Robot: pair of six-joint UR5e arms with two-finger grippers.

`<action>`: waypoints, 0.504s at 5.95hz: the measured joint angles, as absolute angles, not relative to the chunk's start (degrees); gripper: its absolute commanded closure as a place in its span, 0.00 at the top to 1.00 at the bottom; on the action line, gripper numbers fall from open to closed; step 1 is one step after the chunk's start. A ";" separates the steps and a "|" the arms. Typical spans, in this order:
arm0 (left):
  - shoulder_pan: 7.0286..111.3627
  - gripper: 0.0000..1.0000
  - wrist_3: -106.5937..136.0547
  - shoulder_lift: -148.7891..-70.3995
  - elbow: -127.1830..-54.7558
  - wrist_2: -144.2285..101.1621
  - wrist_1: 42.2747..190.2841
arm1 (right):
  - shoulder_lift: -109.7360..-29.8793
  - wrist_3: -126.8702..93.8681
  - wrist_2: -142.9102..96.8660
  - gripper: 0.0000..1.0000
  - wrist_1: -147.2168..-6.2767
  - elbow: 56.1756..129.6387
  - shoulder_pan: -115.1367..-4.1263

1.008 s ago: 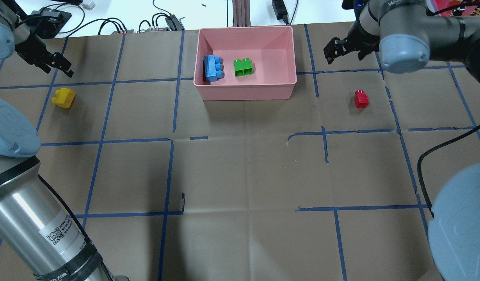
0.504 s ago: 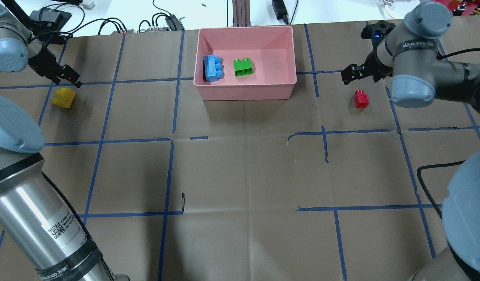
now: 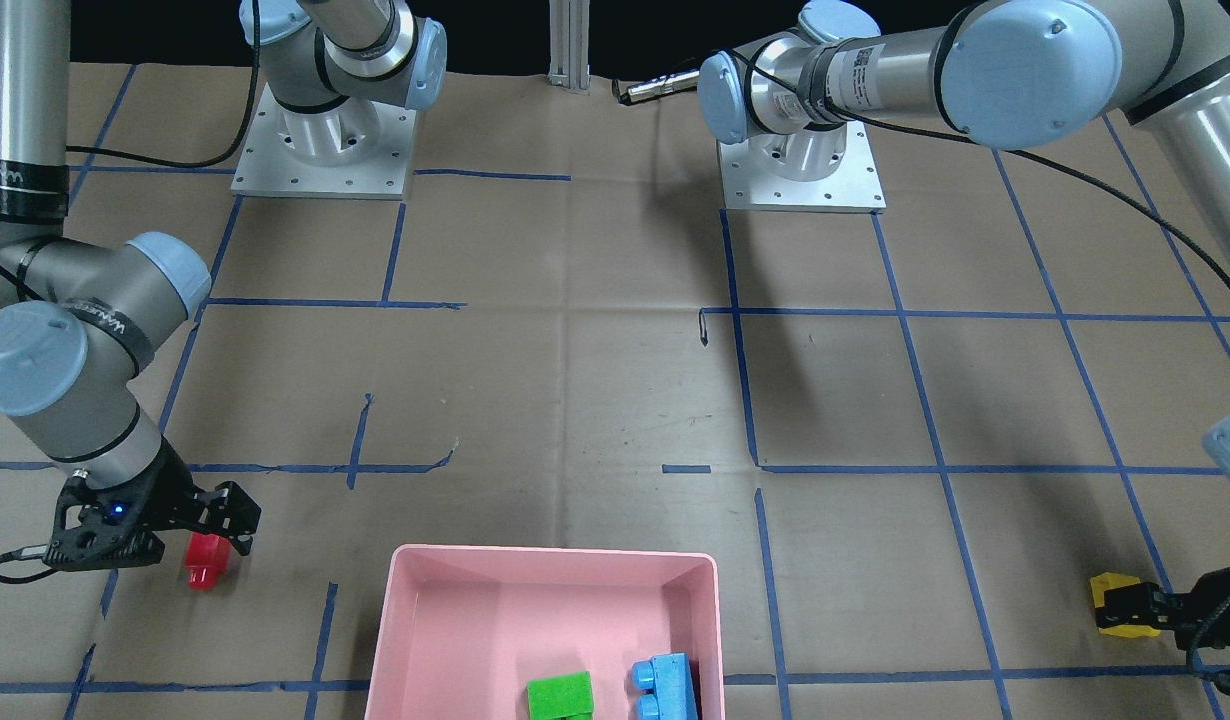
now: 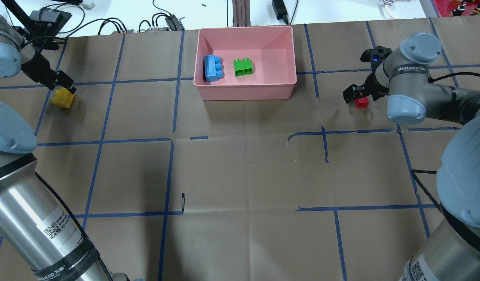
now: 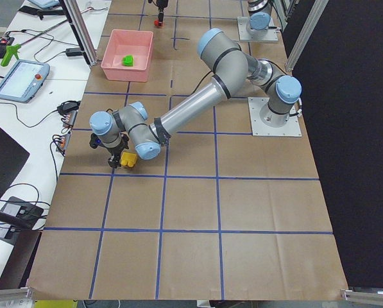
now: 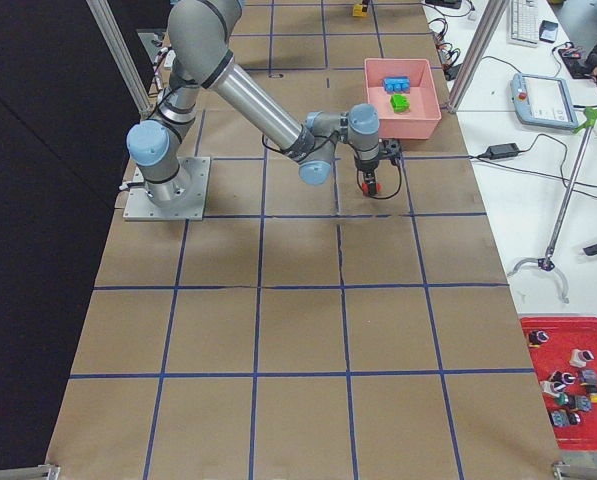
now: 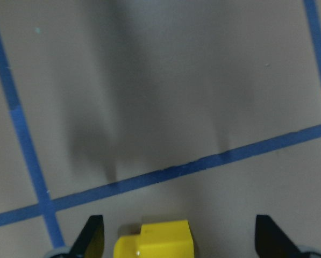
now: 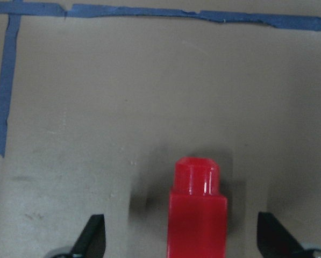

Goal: Put all blocks into box

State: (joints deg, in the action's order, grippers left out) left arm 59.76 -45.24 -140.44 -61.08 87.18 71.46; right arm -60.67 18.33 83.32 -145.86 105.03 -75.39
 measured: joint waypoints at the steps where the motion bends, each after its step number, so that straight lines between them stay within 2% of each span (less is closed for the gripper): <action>1: 59.57 0.86 -45.21 -140.33 -62.28 87.04 71.45 | -60.65 18.39 83.38 0.43 -145.92 105.16 -75.38; 2: 59.23 0.75 -45.10 -140.20 -63.03 86.94 71.46 | -60.69 18.52 83.48 0.09 -145.91 105.08 -75.36; 3: 59.02 0.61 -45.03 -139.99 -63.25 86.95 71.45 | -60.75 18.62 83.58 0.06 -145.88 105.03 -75.38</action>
